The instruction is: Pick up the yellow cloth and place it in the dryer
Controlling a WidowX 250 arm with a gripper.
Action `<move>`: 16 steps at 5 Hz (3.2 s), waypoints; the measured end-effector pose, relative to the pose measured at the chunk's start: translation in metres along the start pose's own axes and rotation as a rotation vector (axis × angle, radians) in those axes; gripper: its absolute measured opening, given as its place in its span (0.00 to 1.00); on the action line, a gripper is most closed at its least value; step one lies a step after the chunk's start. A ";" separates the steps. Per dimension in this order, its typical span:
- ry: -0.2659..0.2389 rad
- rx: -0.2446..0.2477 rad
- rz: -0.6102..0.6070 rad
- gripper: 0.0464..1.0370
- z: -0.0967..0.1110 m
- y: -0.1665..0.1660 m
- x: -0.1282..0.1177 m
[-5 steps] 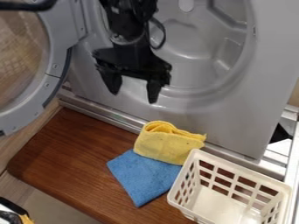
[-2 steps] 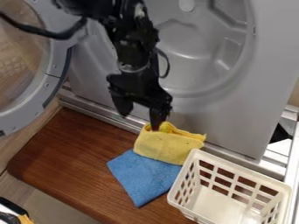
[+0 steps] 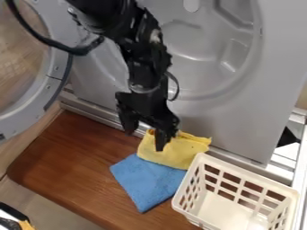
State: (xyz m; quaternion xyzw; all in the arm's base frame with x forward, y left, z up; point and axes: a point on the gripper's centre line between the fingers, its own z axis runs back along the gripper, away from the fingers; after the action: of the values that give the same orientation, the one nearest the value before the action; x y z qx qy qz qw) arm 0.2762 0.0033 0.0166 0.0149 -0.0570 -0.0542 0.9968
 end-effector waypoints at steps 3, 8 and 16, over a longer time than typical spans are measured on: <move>0.015 0.027 0.001 0.33 -0.016 -0.003 0.000; -0.213 0.072 -0.003 0.03 0.045 0.011 0.039; -0.334 0.088 0.049 0.05 0.035 0.056 0.143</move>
State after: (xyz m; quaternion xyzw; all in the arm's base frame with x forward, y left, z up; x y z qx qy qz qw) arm 0.4193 0.0429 0.0691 0.0481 -0.2245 -0.0289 0.9729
